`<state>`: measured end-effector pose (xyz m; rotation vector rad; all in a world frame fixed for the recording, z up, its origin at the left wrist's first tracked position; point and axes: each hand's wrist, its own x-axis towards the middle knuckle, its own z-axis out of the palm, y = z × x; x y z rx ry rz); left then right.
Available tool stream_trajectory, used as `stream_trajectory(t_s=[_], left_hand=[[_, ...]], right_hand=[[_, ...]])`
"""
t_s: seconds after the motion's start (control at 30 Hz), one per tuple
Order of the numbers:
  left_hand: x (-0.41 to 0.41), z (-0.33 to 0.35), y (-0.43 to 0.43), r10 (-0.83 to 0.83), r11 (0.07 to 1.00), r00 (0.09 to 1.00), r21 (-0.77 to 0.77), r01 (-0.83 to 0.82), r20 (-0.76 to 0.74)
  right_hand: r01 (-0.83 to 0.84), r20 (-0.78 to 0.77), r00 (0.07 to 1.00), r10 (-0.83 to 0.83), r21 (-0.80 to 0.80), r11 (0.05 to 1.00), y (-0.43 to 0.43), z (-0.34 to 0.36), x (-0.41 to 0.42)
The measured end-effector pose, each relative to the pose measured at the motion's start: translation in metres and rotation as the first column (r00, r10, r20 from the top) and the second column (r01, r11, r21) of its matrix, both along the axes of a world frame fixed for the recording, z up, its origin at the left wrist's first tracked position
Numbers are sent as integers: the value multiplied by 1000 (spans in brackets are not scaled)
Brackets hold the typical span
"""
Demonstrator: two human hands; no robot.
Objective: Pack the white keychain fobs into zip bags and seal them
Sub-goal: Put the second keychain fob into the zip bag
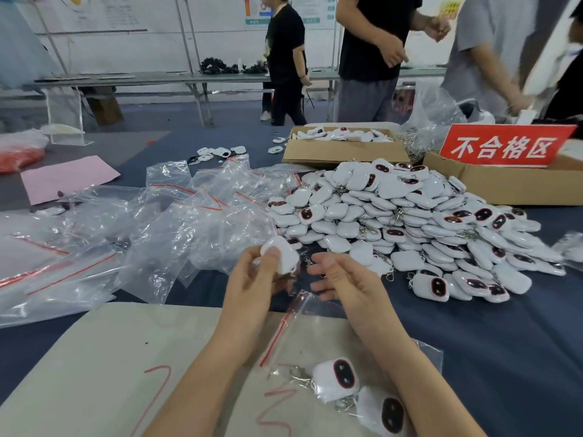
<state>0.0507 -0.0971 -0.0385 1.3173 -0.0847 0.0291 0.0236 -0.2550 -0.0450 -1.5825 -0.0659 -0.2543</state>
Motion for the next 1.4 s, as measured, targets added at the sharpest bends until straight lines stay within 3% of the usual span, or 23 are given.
stream_trajectory(t_s=[0.17, 0.23, 0.3, 0.37, 0.4, 0.5, 0.67, 0.77, 1.0, 1.27, 1.33, 1.4], left_hand=[[-6, 3, 35, 30, 967, 989, 245, -65, 143], [-12, -3, 49, -7, 891, 972, 444, -100, 233], [-20, -10, 57, -48, 781, 953, 606, -152, 301], [-29, -14, 60, -75, 750, 954, 648, -137, 289], [-33, -14, 61, -86, 750, 957, 650, -120, 275], [-43, -14, 62, -104, 772, 966, 632, -71, 235], [-63, -5, 53, -119, 909, 987, 413, 64, 109], [-67, 3, 47, -131, 918, 985, 388, 79, 108], [-68, 17, 46, -152, 854, 983, 515, 80, 99], [-61, 40, 42, -251, 506, 949, 862, -38, 189], [-62, 42, 38, -271, 520, 947, 854, -9, 175], [-61, 43, 36, -238, 606, 959, 795, 22, 155]], right_hand=[[-89, 27, 994, 102, -304, 949, 1, 5, -10], [-88, 61, 988, 144, -547, 833, 5, 3, -9], [-119, 17, 979, 202, -759, 640, 11, 2, -5], [-185, -95, 975, 202, -850, 494, 13, 1, -3], [-198, -120, 974, 189, -860, 471, 14, 0, -2], [-155, -92, 986, 142, -820, 550, 15, -2, -4], [-109, -53, 994, 99, -671, 734, 18, 0, -12], [-106, -66, 994, 84, -552, 827, 17, 5, -14], [-96, -106, 993, 54, -453, 886, 14, 12, -16], [-57, -66, 997, 33, -401, 914, 16, 20, -20], [-67, -51, 997, 51, -395, 916, 17, 25, -21], [-70, -42, 997, 58, -399, 914, 17, 29, -22]])
